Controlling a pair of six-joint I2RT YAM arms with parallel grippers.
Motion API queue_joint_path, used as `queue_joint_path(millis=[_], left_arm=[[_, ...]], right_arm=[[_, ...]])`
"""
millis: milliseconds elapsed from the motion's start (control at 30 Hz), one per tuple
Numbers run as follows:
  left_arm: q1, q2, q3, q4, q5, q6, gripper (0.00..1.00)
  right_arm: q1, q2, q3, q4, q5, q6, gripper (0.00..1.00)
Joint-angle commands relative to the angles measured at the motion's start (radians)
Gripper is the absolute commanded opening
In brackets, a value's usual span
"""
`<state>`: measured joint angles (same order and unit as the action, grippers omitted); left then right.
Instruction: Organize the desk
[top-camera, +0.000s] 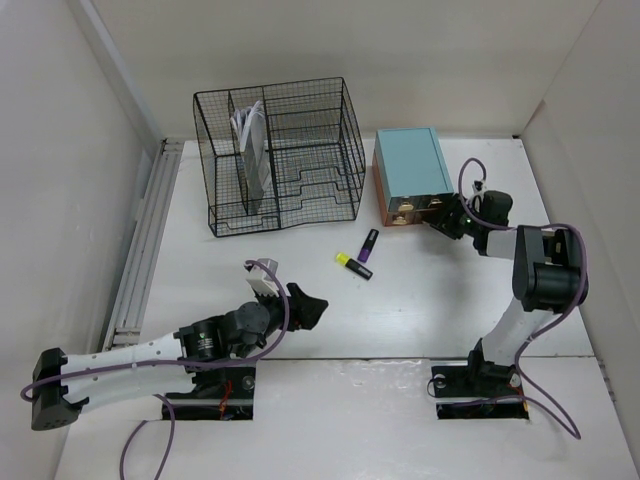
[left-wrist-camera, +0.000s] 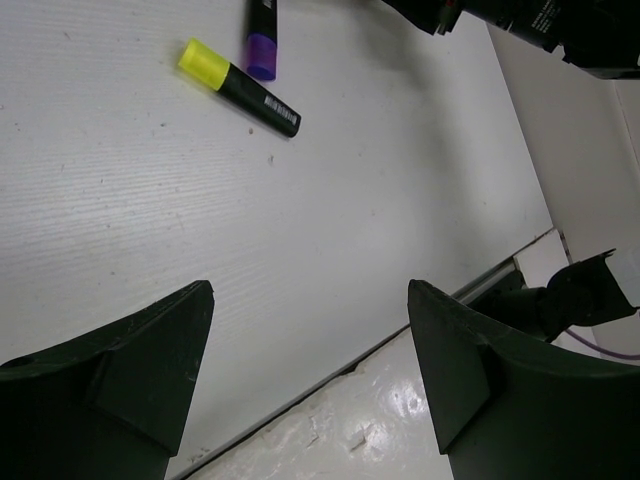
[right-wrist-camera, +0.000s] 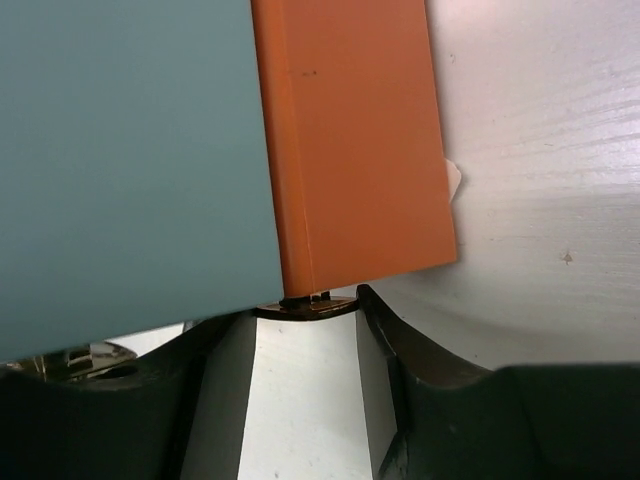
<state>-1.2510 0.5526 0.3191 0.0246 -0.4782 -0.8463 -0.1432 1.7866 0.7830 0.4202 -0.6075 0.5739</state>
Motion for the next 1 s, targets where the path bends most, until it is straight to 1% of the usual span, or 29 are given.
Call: queue_joint_path(millis=[0, 133, 267, 300, 333, 400, 467, 600, 733, 800, 900, 967], left_arm=[[-0.007, -0.014, 0.031, 0.017, -0.002, 0.006, 0.75], [-0.007, -0.014, 0.031, 0.008, -0.002, 0.006, 0.75], [-0.007, -0.014, 0.052, -0.011, -0.002, 0.015, 0.75], [-0.007, -0.014, 0.052, -0.011, -0.002, 0.015, 0.75], [-0.007, -0.023, 0.061, -0.020, -0.002, 0.015, 0.75], [-0.007, -0.023, 0.061, -0.020, -0.002, 0.026, 0.75], [-0.007, -0.032, 0.070, -0.020, -0.002, 0.026, 0.75], [-0.007, -0.033, 0.080, -0.029, -0.002, 0.035, 0.75], [-0.007, -0.051, 0.080, -0.038, -0.002, 0.035, 0.75], [-0.007, -0.051, 0.080, -0.038, -0.002, 0.035, 0.75], [-0.007, -0.051, 0.080, -0.038, -0.002, 0.035, 0.75], [-0.007, -0.042, 0.080, -0.038, -0.002, 0.035, 0.75]], right_arm=[[0.017, -0.059, -0.020, 0.132, 0.043, 0.012, 0.33], [0.017, -0.122, -0.079, 0.103, 0.008, -0.014, 0.33], [-0.006, -0.185, -0.114, -0.056, -0.055, -0.098, 0.33], [-0.016, -0.202, -0.114, -0.139, -0.055, -0.126, 0.33], [-0.016, -0.220, -0.123, -0.165, -0.066, -0.173, 0.33], [-0.028, -0.272, -0.142, -0.205, -0.066, -0.184, 0.34], [-0.029, -0.282, -0.151, -0.233, -0.077, -0.212, 0.37], [-0.038, -0.282, -0.151, -0.268, -0.126, -0.223, 0.38], [-0.038, -0.271, -0.130, -0.290, -0.126, -0.233, 0.38], [-0.038, -0.257, -0.120, -0.290, -0.126, -0.233, 0.42], [-0.038, -0.211, -0.111, -0.290, -0.170, -0.233, 0.50], [-0.038, -0.211, -0.111, -0.290, -0.205, -0.233, 0.56]])
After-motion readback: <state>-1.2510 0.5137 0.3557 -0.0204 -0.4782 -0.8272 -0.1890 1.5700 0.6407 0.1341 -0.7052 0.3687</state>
